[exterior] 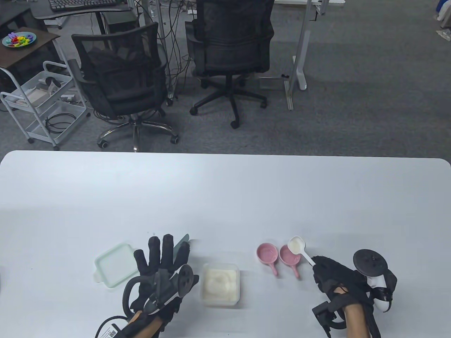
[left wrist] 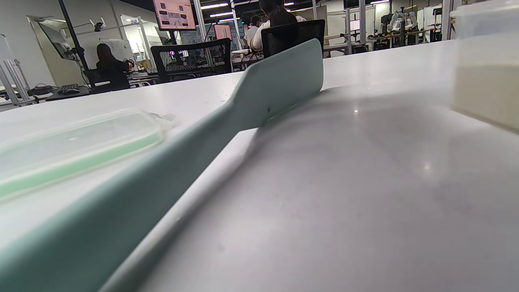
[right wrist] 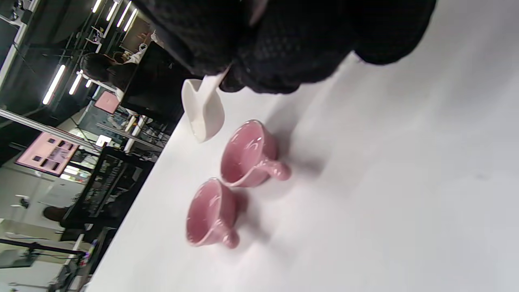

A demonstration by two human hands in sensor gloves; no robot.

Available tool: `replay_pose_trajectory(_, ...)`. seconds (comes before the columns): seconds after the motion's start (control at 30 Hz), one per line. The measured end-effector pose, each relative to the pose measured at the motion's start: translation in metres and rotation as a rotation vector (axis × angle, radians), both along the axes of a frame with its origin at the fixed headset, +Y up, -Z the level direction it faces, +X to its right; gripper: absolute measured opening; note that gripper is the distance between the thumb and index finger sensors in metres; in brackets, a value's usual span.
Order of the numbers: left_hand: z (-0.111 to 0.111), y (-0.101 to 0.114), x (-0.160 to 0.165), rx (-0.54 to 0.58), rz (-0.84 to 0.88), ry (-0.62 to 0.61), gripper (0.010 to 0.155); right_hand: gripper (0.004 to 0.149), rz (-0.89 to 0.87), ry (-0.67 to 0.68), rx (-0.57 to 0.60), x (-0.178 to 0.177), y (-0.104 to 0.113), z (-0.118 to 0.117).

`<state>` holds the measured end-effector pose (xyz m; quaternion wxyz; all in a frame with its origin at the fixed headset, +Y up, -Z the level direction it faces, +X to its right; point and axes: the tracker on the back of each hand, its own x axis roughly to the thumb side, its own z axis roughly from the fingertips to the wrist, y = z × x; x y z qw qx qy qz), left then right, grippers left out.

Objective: Scoop white sugar with coffee spoon and level it off using dessert spatula

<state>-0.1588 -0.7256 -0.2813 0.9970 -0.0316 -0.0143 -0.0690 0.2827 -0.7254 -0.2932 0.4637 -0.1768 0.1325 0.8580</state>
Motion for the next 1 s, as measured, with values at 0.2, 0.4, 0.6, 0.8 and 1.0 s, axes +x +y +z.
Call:
replay_pose_trajectory(0.2,-0.001,-0.001,-0.002,-0.012,0.016,0.002,0.09,0.047,0.096,-0.017,-0.025,-0.006,-0.003,-0.002)
replay_pose_trajectory(0.4,-0.001,-0.001,-0.002,-0.027,0.012,0.004,0.09,0.047,0.12,-0.007,-0.046,-0.009,-0.006,-0.004)
replay_pose_trajectory(0.6,-0.001,-0.001,-0.002,-0.033,0.014,0.009,0.091,0.047,0.116,0.006,-0.038,-0.009,-0.006,-0.005)
replay_pose_trajectory(0.8,-0.001,-0.001,-0.002,-0.032,0.018,0.007,0.091,0.053,0.039,-0.035,0.076,-0.007,0.003,0.0)
replay_pose_trajectory(1.0,-0.003,-0.004,-0.002,-0.023,0.14,-0.125,0.091,0.054,-0.075,-0.106,0.177,-0.009,0.009,0.004)
